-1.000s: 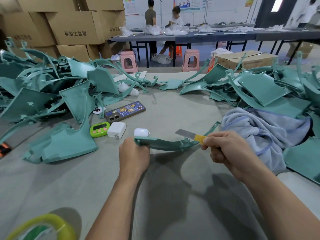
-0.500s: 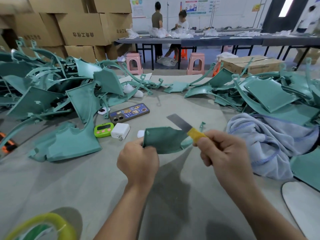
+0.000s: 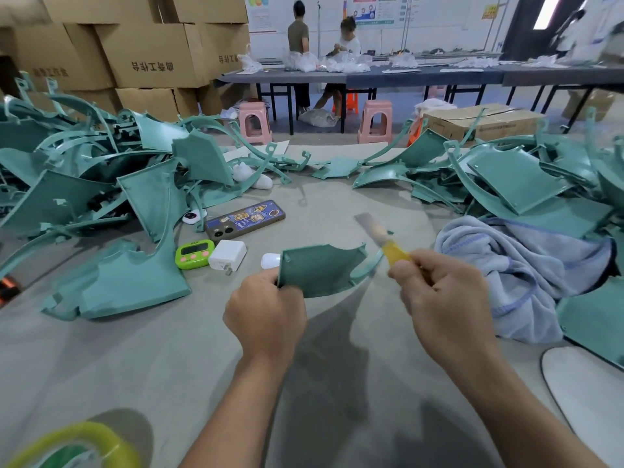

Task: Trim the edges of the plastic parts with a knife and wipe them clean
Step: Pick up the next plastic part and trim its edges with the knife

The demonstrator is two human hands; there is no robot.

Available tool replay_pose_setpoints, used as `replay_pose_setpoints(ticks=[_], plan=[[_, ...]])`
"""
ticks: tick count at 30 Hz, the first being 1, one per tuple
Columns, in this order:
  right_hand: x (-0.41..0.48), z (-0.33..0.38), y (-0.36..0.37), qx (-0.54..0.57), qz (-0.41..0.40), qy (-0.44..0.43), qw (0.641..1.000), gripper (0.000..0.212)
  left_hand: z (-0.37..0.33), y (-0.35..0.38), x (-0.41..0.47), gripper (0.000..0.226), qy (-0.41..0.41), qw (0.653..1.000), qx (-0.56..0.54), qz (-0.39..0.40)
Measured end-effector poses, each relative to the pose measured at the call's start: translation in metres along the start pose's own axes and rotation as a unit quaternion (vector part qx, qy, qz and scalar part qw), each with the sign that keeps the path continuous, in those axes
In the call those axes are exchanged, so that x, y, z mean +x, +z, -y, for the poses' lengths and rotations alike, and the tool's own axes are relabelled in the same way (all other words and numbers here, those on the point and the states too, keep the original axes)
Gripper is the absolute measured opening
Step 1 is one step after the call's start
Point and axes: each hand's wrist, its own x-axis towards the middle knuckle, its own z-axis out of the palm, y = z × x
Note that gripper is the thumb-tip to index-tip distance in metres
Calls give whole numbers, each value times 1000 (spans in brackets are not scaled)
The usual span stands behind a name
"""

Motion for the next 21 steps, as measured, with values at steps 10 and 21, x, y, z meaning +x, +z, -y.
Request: replay_pose_setpoints(ticks=[10, 21], plan=[[16, -34, 2, -82, -16, 74, 994, 33, 4, 1, 4, 11, 7, 999, -16, 44], [11, -35, 12, 134, 19, 36, 990, 21, 0, 2, 2, 32, 74, 994, -67, 33]])
